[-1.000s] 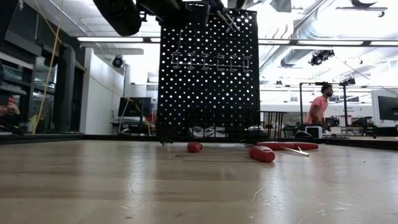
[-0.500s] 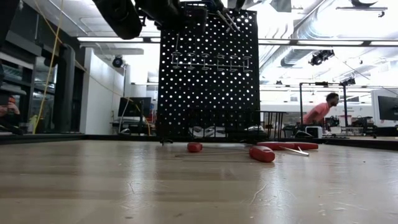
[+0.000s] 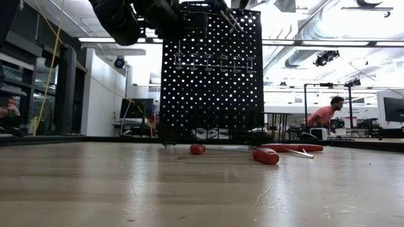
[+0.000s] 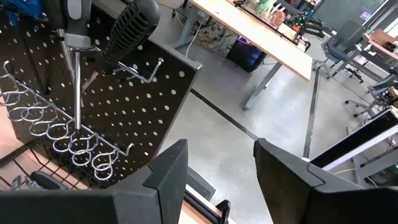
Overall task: Hang tools onto peg board
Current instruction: Hang the red allen wrench on the pegboard
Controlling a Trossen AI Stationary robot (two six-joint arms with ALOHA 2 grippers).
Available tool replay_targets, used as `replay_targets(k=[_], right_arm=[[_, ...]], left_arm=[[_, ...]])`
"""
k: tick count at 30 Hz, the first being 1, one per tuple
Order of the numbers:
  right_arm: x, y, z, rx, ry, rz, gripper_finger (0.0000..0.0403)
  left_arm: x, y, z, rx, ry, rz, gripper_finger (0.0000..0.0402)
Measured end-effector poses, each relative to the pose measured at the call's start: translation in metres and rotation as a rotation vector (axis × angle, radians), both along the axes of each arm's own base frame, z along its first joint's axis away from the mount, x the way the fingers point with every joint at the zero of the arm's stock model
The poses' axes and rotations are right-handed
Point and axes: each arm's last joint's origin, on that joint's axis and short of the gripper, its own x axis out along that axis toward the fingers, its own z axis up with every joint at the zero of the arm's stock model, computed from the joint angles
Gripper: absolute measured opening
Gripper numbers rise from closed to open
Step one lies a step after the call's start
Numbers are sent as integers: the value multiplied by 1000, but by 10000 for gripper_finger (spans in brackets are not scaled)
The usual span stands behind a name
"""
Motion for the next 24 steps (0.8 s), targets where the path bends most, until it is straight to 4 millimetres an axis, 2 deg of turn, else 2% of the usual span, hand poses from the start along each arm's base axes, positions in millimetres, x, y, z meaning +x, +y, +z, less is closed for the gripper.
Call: replay_targets(k=[15, 24], right_arm=[[2, 0, 3, -39, 19, 12, 177], [-1, 0, 4, -39, 7, 13, 177]], left_arm=[[6, -8, -8, -28, 91, -1, 6], [4, -7, -5, -29, 44, 0, 87]])
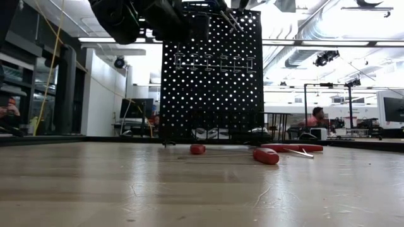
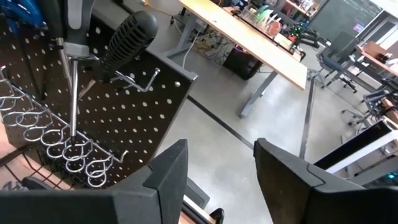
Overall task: Hang tools onto peg board
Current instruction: Hang the red allen wrench on the pegboard
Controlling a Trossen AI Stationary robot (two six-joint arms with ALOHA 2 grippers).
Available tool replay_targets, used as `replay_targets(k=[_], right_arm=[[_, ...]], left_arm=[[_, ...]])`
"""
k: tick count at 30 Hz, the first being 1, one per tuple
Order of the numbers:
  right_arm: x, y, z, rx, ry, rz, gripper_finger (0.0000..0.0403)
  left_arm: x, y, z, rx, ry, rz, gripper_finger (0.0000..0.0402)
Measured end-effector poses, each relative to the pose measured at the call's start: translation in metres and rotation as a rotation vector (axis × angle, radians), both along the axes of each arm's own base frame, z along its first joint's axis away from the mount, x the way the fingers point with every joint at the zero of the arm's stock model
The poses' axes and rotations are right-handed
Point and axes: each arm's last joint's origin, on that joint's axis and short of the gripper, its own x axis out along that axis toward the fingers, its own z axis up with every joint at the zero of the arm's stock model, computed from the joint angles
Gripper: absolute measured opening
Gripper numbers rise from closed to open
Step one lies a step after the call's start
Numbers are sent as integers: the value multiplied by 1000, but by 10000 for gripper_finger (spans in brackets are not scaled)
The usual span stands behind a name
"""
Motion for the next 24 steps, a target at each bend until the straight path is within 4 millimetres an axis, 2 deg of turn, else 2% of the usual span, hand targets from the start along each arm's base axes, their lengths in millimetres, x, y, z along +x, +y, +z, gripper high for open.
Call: replay_targets(k=[6, 11, 17, 24], right_arm=[[-3, 0, 2, 1, -20, -2, 177], [-4, 0, 2, 2, -28, -5, 177], [-4, 0, 2, 1, -29, -6, 177], [-8, 0, 4, -4, -36, -7, 177]], left_arm=[[0, -5, 1, 1, -14, -15, 146], [-1, -7, 2, -4, -58, -30, 176], [0, -7, 3, 8, -96, -64, 184], [-5, -21, 7, -20, 14, -9, 184]])
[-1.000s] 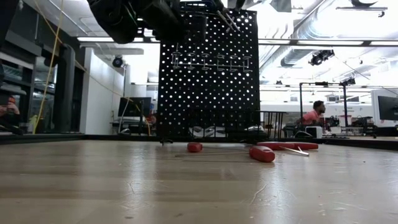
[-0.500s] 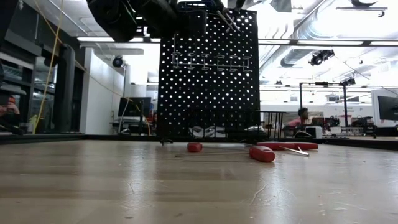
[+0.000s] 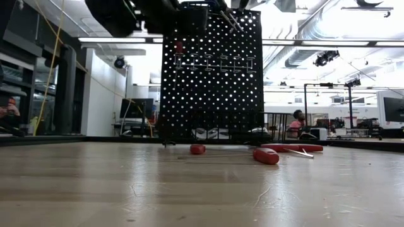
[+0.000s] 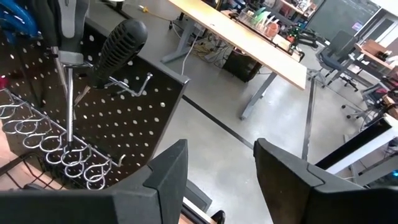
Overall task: Hang tools onto peg board
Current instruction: Hang the red allen wrench on the pegboard
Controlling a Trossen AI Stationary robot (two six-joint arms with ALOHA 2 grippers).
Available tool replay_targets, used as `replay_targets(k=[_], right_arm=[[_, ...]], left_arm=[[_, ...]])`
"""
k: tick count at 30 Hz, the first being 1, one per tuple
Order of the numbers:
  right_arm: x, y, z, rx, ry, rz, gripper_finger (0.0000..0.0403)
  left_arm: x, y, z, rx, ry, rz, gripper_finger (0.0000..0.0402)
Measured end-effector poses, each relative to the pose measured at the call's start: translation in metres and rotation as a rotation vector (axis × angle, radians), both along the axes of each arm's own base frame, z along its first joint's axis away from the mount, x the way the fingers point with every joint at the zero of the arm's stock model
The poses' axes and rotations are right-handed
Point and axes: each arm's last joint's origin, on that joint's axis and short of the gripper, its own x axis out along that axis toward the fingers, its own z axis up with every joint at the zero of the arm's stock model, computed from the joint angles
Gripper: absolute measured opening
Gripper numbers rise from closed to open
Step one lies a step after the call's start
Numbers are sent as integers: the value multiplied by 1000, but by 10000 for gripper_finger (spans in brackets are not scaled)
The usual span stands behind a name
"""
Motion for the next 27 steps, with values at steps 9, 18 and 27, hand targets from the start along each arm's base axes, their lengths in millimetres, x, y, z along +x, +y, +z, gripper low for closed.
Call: replay_targets(k=[9, 18, 27], right_arm=[[-12, 0, 9, 7, -108, 0, 177], [-12, 3, 15, 98, -217, 108, 177], [-6, 4, 20, 144, -287, 183, 177]], left_arm=[[-29, -52, 35, -97, 49, -40, 184], [-71, -145, 66, -178, -157, -376, 184], [-79, -182, 57, -321, -502, -542, 184]])
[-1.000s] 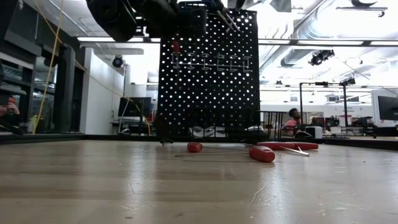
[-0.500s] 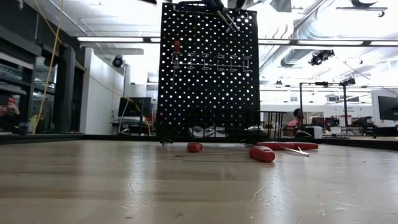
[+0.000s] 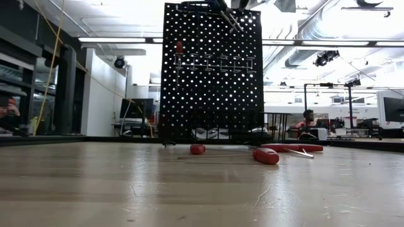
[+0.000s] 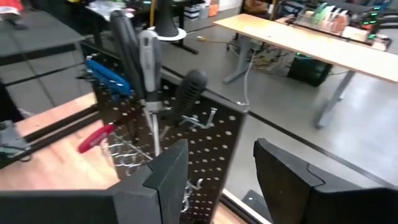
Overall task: Hang tools onto peg board
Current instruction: Hang the red allen wrench on the pegboard
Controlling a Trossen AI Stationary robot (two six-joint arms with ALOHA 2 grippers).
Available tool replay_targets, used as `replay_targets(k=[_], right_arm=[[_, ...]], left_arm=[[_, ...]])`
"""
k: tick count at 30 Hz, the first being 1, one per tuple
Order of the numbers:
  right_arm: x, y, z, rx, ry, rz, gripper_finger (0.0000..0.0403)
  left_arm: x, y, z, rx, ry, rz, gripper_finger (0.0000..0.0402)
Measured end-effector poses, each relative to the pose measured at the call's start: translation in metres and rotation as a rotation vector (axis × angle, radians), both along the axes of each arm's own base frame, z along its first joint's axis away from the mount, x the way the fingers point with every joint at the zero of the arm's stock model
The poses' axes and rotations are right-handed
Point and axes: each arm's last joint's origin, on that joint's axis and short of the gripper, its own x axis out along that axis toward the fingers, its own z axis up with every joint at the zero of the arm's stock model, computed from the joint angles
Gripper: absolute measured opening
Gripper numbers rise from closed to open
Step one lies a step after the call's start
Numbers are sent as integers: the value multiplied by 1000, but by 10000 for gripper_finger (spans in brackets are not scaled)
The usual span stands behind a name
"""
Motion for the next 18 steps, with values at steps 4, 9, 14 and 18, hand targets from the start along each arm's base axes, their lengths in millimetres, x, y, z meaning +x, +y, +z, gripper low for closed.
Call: replay_targets(k=[4, 9, 14, 18], right_arm=[[1, 1, 0, 25, -9, 44, 177], [1, 1, 0, 26, -7, 50, 177], [2, 1, 0, 28, -7, 54, 177], [2, 1, 0, 43, -18, 58, 177]], left_arm=[[-4, -6, 5, -42, -136, -102, 184], [37, 18, -11, -65, -219, -274, 184], [91, 84, -22, -263, -24, -781, 184], [91, 103, -39, -629, 411, -1171, 184]])
